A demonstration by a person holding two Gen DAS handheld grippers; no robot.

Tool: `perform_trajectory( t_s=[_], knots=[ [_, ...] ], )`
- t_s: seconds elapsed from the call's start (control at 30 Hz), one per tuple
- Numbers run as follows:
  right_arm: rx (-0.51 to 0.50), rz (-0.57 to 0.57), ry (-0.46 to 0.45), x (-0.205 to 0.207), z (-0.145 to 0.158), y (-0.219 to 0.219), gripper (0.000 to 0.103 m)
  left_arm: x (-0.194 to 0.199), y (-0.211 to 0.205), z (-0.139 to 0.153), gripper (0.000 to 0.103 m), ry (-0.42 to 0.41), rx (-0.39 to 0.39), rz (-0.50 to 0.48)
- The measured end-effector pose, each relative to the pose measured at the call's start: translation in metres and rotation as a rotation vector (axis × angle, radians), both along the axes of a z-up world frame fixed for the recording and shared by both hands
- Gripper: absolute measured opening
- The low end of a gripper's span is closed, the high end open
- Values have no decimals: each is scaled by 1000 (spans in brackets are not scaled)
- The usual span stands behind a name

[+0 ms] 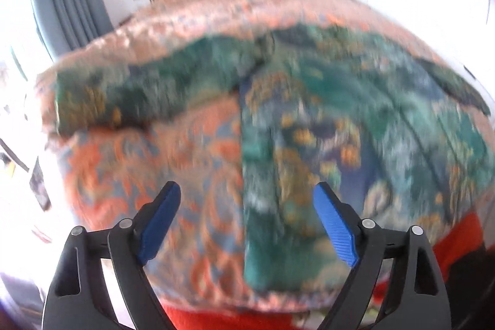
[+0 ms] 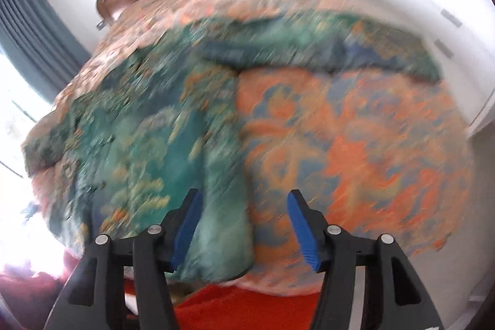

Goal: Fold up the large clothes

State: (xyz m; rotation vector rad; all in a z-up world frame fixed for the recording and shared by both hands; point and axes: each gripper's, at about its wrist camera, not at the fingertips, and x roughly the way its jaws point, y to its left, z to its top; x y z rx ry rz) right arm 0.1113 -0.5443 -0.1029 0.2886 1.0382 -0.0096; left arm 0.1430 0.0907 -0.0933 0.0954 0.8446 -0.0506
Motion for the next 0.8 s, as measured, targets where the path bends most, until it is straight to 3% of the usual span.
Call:
perform_trajectory(
  t_s=[0.1, 0.2, 0.27, 0.37, 0.4, 0.47, 0.5, 0.6, 0.67, 0.8],
  knots=[
    [-74, -53, -36, 11, 21, -16, 59, 4, -10, 22, 94, -70, -55, -9],
    [-154, -135, -82, 21, 47, -38, 66, 9, -21, 44, 94, -159, -129, -12],
    [-202, -168, -128, 23, 67, -50, 66, 10, -32, 53, 101, -223, -135, -11],
    [-185, -178, -271, 19, 99, -72, 67, 8, -50, 58, 101, -283, -111, -28],
    [-137, -189, -353, 15, 109, -85, 70, 8, -55, 56, 101, -282, -105, -39],
    [-36, -230, -470, 10, 113, -108, 87, 9, -62, 47, 101, -246, -102, -61],
    [14, -260, -495, 9, 110, -121, 93, 10, -65, 43, 101, -223, -99, -64],
    [127, -425, -473, 11, 81, -164, 93, 15, -66, 25, 101, -125, -78, -75],
    [283, -558, -432, 12, 46, -200, 93, 13, -65, 17, 102, -94, -65, -69],
    [538, -714, -352, 9, -16, -234, 93, 9, -54, 8, 102, -55, -72, -33]
  ],
)
